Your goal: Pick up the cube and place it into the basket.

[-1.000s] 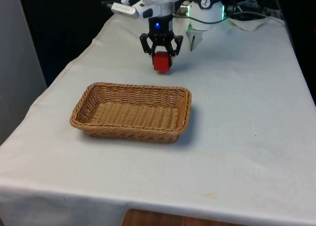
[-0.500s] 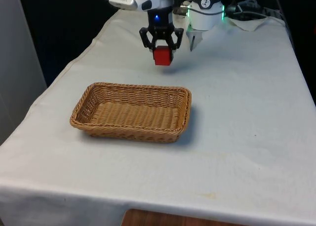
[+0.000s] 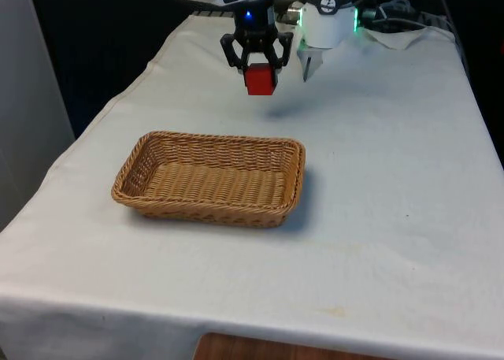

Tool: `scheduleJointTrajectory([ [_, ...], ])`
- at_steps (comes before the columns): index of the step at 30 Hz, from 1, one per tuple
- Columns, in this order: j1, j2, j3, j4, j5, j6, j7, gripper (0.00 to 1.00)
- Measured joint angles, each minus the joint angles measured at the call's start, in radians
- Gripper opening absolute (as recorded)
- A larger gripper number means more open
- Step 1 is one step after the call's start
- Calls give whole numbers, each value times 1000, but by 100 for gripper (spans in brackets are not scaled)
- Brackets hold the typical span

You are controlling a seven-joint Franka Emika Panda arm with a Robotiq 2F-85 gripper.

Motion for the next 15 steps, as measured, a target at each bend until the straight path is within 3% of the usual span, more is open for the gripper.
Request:
scheduleJointTrajectory([
  [15, -1, -65, -7, 34, -71, -98, 12, 2],
])
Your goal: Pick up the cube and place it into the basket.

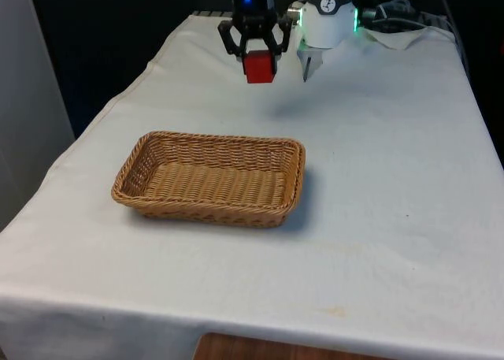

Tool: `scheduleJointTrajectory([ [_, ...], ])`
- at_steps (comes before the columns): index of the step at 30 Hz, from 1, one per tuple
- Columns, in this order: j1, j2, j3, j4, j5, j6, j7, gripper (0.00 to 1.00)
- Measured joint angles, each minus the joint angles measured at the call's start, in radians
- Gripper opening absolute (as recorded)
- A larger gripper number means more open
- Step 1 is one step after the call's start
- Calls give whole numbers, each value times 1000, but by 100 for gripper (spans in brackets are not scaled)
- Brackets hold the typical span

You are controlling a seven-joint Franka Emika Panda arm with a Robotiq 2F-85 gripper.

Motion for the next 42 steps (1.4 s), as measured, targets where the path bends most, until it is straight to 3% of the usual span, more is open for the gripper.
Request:
scheduleJointTrajectory([
  [16, -1, -72, 0, 17, -93, -54, 8, 2],
  [42, 0, -98, 4, 75, -142, -120, -63, 2],
])
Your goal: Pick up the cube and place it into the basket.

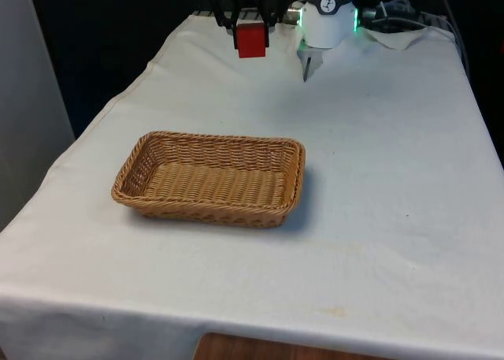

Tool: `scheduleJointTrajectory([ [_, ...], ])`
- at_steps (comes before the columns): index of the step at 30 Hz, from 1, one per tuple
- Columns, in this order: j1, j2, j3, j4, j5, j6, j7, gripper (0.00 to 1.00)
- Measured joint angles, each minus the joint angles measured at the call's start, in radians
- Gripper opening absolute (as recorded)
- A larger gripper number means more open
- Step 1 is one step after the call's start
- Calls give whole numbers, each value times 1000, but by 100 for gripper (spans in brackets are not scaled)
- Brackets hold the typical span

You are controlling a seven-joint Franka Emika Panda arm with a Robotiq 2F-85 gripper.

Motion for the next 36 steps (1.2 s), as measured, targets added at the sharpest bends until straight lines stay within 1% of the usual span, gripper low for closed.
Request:
scheduleJointTrajectory([
  [6, 0, -16, 1, 15, -23, -23, -23, 2],
  [18, 1, -16, 6, 45, -32, -53, -25, 2],
  [23, 1, -10, 11, 84, -32, -91, -25, 2],
  [27, 2, -7, 13, 99, -31, -105, -23, 2],
  [33, 4, 10, 17, 152, -29, -153, -14, 2],
  [36, 4, 15, 18, 165, -27, -163, -11, 2],
])
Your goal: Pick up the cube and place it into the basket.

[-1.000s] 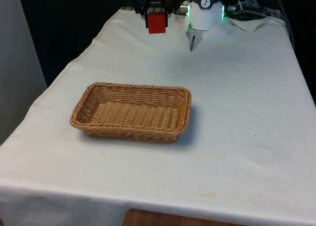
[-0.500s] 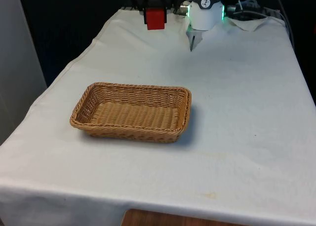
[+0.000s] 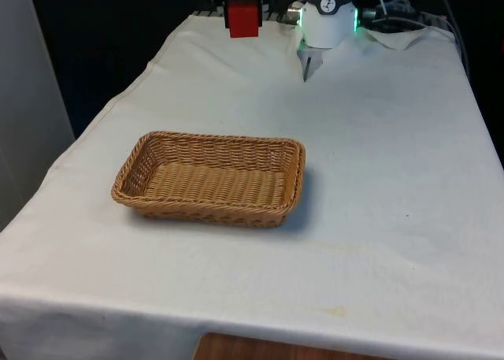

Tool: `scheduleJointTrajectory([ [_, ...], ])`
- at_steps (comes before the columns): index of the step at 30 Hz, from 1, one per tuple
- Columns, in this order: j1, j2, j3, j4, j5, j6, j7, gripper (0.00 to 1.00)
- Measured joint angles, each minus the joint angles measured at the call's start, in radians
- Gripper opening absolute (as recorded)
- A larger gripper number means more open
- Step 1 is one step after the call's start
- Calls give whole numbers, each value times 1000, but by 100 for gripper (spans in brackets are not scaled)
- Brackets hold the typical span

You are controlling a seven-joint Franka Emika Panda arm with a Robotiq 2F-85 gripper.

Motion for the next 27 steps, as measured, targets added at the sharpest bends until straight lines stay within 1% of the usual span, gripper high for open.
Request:
scheduleJointTrajectory([
  [3, 1, 10, 1, 24, 3, -19, 6, 2],
  [16, 1, 18, 2, 33, 7, -21, 9, 2],
  [27, 1, 69, 6, 87, 22, -27, 25, 2],
])
